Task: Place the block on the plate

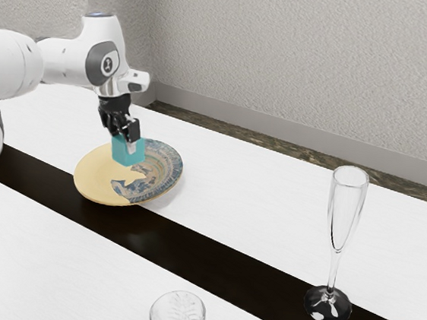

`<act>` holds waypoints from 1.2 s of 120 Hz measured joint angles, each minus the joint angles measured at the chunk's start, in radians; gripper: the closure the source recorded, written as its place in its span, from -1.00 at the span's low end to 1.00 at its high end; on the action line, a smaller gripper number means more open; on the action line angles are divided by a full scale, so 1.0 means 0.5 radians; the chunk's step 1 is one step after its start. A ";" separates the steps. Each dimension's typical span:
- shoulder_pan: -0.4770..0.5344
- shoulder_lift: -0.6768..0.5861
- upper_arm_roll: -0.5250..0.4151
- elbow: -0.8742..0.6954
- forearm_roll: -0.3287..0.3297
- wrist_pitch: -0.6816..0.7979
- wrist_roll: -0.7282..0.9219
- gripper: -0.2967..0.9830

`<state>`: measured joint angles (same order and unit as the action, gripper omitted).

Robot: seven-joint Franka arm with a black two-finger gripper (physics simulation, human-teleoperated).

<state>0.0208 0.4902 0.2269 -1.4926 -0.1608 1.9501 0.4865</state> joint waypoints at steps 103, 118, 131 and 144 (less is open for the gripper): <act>-0.049 -0.238 -0.261 0.062 -0.013 -0.212 0.273 -0.50; -0.220 -0.660 -0.448 -0.107 0.221 -0.366 0.113 -0.52; -0.262 -0.900 -0.608 -0.130 0.355 -0.574 -0.064 -0.52; -0.275 -0.937 -0.651 -0.135 0.392 -0.709 -0.216 -0.53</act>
<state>-0.1165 0.0219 -0.0986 -1.5600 0.0353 1.5953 0.3785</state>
